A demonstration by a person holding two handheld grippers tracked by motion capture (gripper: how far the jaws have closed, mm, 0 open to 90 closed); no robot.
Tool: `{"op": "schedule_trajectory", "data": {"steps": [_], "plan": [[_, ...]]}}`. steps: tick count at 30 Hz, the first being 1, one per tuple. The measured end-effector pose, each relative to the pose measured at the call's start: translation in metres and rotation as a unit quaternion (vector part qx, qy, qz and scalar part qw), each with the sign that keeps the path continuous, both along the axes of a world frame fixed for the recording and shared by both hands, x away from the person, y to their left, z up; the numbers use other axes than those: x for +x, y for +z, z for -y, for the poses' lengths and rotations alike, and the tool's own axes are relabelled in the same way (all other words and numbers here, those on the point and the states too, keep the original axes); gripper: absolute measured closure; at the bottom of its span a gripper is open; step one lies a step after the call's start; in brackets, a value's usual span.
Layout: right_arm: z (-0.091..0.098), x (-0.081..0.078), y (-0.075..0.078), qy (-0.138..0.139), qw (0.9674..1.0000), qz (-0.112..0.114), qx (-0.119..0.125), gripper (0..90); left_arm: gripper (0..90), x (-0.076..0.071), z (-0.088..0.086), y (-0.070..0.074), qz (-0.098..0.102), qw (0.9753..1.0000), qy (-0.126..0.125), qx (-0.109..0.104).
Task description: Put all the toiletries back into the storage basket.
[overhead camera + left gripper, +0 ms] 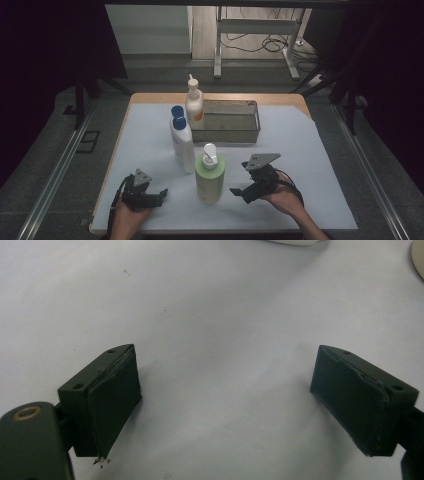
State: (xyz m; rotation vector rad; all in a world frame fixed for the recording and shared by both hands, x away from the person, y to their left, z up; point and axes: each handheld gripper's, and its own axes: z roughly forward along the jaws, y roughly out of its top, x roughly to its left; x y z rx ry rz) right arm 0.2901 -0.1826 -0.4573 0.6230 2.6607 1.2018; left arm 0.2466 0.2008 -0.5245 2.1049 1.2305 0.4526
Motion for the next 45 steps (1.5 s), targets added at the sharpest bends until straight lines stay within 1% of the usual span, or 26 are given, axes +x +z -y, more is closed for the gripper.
{"op": "schedule_trajectory", "data": {"steps": [1,3,6,17,18,20,29,30,39,45], "plan": [[0.0,0.0,0.0,0.0,1.0,0.0,0.0,2.6,12.0,0.0,0.0,0.0,0.0,1.0,0.0,0.0],[-0.003,-0.003,0.0,-0.002,1.0,-0.009,0.002,1.1,12.0,0.0,0.0,0.0,0.0,1.0,0.0,0.0],[-0.006,-0.005,-0.001,-0.001,0.9995,-0.026,0.018,0.0,12.0,0.0,0.0,0.0,0.0,1.0,0.0,0.0],[-0.026,-0.011,0.004,0.022,0.9992,-0.013,0.032,0.0,12.0,0.0,0.0,0.0,0.0,1.0,0.0,0.0],[-0.03,-0.012,0.006,0.021,0.999,-0.013,0.038,0.0,12.0,0.0,0.0,0.0,0.0,1.0,0.0,0.0],[-0.034,-0.012,0.007,0.023,0.9987,-0.015,0.043,0.0,12.0,0.0,0.0,0.0,0.0,1.0,0.0,0.0],[-0.046,-0.011,0.012,0.03,0.9985,0.001,0.045,0.0,12.0,0.0,0.0,0.0,0.0,1.0,0.0,0.0],[-0.048,-0.01,0.013,0.03,0.9984,0.007,0.048,0.4,12.0,0.0,0.0,0.0,0.0,1.0,0.0,0.0],[-0.058,-0.009,0.017,0.033,0.9979,0.01,0.055,0.8,12.0,0.0,0.0,0.0,0.0,1.0,0.0,0.0],[-0.066,-0.007,0.018,0.041,0.9975,0.013,0.056,2.2,12.0,0.0,0.0,0.0,-0.001,1.0,0.0,0.0]]}}
